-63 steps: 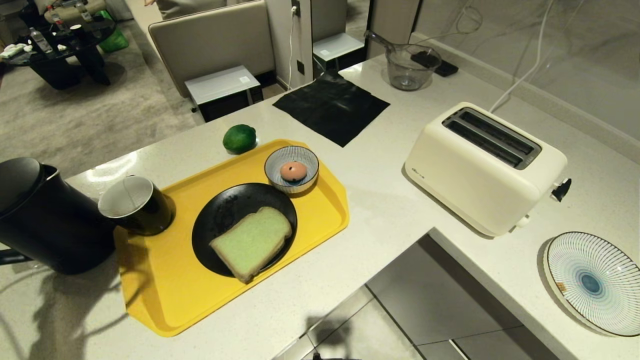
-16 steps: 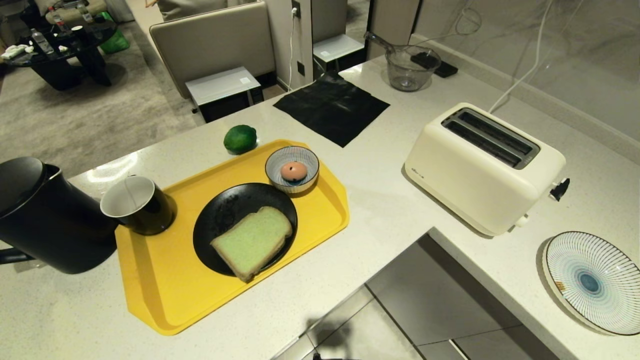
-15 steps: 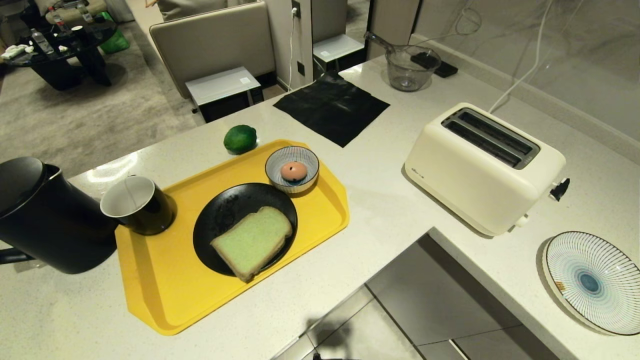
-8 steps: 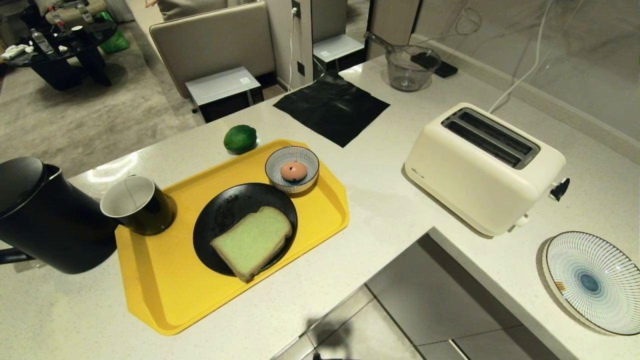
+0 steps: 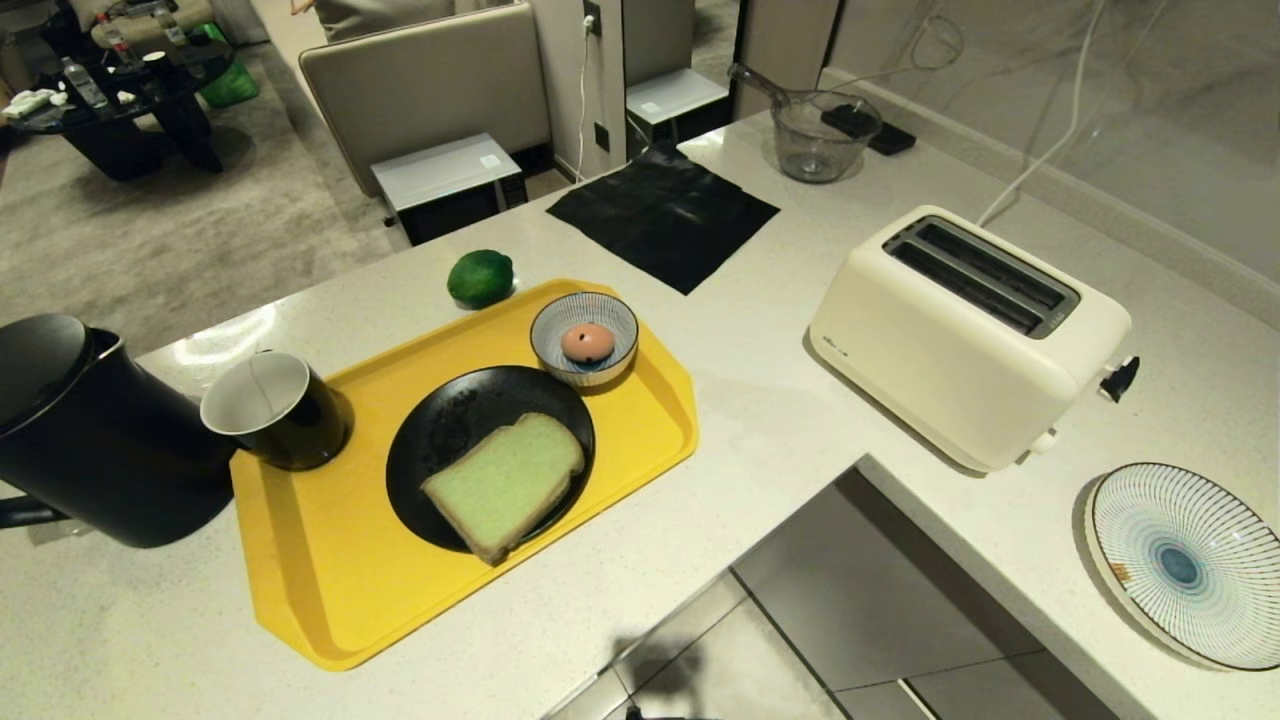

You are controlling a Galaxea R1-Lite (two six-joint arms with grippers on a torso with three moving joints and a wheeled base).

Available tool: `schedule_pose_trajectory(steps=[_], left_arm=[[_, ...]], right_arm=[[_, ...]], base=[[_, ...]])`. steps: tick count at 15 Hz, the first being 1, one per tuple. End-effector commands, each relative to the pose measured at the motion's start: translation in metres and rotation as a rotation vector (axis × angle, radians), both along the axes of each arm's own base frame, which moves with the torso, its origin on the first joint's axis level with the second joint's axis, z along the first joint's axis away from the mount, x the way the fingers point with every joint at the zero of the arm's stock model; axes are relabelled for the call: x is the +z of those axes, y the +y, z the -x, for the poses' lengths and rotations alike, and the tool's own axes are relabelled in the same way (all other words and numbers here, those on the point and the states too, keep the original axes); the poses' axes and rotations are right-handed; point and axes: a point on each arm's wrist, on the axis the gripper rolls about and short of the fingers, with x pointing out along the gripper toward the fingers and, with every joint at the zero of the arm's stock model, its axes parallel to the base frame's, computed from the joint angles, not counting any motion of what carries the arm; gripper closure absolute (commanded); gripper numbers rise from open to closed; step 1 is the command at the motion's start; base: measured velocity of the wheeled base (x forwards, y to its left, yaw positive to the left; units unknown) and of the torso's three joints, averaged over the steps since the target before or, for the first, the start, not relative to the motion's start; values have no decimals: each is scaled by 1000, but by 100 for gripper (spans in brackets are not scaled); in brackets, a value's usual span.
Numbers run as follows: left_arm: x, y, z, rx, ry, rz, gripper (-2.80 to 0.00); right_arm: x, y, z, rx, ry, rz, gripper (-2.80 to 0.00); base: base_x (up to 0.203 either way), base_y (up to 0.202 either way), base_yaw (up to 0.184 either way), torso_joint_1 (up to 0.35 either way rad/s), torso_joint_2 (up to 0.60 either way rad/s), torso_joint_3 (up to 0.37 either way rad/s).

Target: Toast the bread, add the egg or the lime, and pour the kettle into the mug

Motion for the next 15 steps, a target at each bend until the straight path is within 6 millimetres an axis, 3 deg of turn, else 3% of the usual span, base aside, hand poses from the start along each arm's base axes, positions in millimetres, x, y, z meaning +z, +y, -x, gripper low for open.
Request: schedule_pose_trajectory(steps=[1,15], left_arm=[[0,0,0,0,2,0,0],[0,0,0,0,2,0,0]], right_arm=[[-7,0,-2,0,27,0,0],[-7,0,-2,0,27,-2,0]], base=[[0,0,0,0,0,0],[0,0,0,0,0,0]])
